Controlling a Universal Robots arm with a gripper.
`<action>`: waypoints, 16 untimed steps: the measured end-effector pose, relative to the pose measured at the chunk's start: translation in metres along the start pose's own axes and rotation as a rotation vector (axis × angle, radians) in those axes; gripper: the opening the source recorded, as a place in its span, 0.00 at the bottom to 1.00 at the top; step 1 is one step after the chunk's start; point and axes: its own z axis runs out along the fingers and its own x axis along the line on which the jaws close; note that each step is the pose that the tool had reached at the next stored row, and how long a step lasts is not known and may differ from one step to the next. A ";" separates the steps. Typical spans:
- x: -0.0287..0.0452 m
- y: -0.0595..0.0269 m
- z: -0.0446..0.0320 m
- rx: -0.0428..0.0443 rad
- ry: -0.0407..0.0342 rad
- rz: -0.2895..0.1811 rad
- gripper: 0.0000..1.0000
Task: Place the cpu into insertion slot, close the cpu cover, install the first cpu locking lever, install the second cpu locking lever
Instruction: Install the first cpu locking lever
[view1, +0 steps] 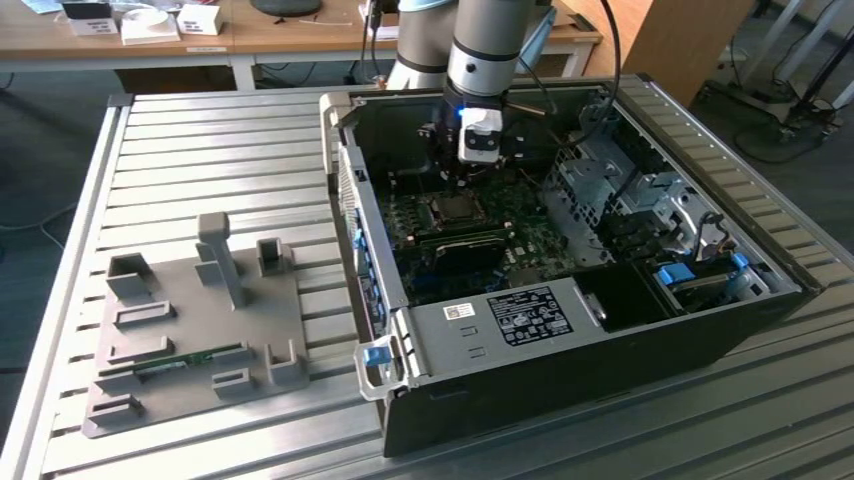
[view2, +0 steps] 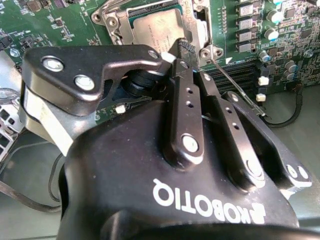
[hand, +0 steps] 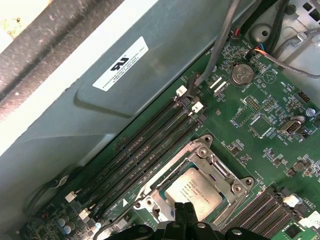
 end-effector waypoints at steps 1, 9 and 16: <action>0.0000 0.0000 0.0000 0.0000 0.0000 0.000 0.11; 0.0000 0.0000 0.0003 0.0009 0.0011 -0.059 0.11; 0.0000 0.0000 0.0019 0.0035 0.0030 -0.186 0.11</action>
